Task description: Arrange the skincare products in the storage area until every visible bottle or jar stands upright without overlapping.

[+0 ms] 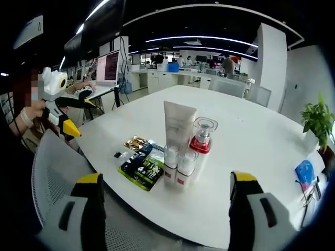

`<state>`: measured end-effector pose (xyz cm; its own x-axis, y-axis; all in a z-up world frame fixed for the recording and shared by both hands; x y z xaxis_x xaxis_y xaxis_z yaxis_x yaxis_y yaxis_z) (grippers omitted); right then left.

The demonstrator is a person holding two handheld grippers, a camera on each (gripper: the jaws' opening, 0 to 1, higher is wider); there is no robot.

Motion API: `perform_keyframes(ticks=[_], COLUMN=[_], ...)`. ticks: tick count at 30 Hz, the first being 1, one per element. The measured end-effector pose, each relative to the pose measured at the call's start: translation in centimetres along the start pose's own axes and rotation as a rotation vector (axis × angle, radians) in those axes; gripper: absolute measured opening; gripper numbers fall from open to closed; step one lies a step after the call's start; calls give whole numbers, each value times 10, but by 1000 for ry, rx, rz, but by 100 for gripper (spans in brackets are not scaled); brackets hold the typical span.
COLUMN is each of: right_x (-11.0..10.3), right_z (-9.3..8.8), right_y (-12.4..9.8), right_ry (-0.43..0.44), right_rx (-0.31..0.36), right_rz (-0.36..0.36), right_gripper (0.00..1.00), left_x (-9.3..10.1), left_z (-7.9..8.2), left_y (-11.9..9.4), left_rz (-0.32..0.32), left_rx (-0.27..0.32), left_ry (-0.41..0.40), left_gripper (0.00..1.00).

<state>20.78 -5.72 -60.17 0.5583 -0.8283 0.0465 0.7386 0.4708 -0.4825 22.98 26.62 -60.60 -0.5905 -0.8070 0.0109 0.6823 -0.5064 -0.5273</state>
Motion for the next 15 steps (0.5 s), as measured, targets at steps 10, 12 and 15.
perform_keyframes(ticks=[10, 12, 15], right_x=[2, 1, 1], right_z=[-4, -5, -5], right_y=[-1, -1, 0], right_ry=[18, 27, 33], right_rx=[-1, -2, 0], right_rz=[-12, -8, -5], right_gripper=[100, 100, 100], left_x=[0, 0, -2], left_z=[-5, -6, -6], left_y=[1, 1, 2], left_rz=[20, 20, 23], left_rx=[-1, -1, 0], left_ry=[-28, -34, -40], left_gripper=[97, 97, 97])
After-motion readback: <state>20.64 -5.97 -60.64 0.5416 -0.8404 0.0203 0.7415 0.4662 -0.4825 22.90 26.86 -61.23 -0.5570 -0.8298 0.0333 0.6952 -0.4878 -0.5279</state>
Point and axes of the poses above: the point that each gripper's makers call its tool centre point, and the gripper's own axes: y roughly forward along the fingers, x roughly to its right, z roughly out of its top, the point moved 8 cm from there along -y, roughly backward along the fingers, and after that the axes turned 2 degrees about x, right-handed, at the moved point
